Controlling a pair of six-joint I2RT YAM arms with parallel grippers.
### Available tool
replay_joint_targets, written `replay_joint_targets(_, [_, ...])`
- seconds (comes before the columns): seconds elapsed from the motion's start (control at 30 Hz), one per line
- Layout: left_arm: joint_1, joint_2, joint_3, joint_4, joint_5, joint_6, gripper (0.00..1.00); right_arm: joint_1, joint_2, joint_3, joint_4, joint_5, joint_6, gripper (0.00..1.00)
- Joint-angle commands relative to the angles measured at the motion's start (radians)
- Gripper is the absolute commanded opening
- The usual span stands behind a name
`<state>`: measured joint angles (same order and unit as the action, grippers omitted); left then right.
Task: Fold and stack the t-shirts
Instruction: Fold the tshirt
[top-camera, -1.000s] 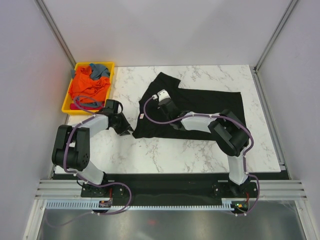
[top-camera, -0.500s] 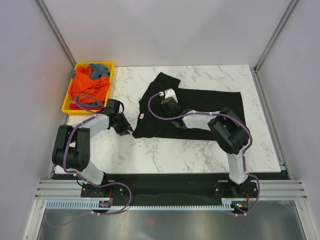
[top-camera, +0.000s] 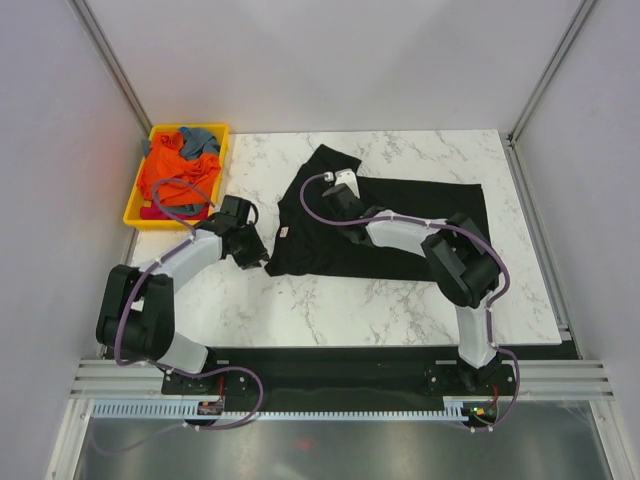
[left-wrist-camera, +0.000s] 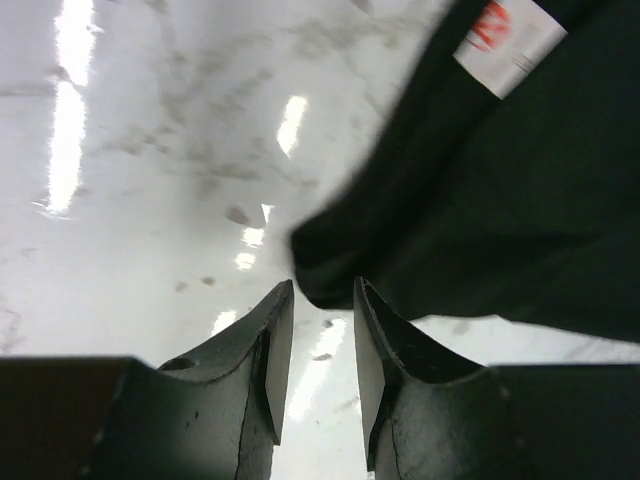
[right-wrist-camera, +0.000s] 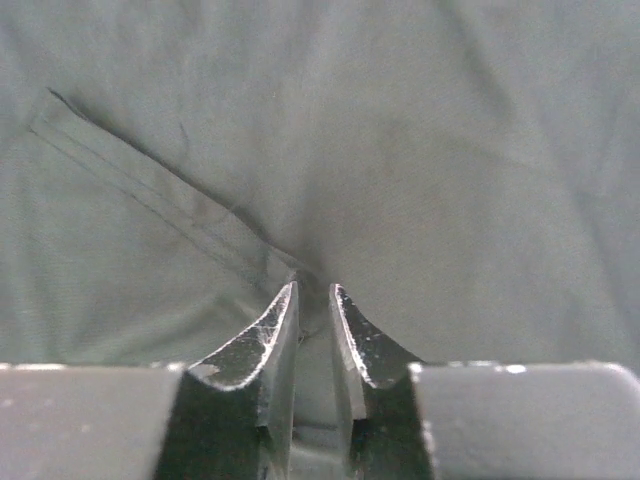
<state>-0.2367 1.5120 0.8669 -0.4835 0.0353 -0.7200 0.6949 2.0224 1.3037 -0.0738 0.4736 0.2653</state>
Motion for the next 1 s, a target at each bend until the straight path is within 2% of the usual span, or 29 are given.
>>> replay_joint_targets(0.0, [-0.084, -0.062, 0.032, 0.023, 0.029, 0.024, 0.38, -0.020, -0.085, 0.100, -0.182, 0.011, 0.080, 0.27])
replay_joint_targets(0.17, [-0.162, 0.008, 0.087, 0.037, 0.061, 0.007, 0.38, -0.118, -0.190, 0.036, -0.355, -0.073, 0.248, 0.29])
replay_joint_targets(0.4, [-0.161, 0.160, 0.132, 0.020, -0.008, -0.008, 0.37, -0.388, -0.335, -0.174, -0.461, -0.130, 0.262, 0.29])
replay_joint_targets(0.67, [-0.158, 0.214, 0.083, -0.043, -0.182, -0.019, 0.36, -0.612, -0.357, -0.336, -0.436, -0.055, 0.241, 0.28])
replay_joint_targets(0.97, [-0.158, 0.156, 0.037, -0.061, -0.216, -0.036, 0.36, -0.721, -0.347, -0.386, -0.408, 0.008, 0.330, 0.27])
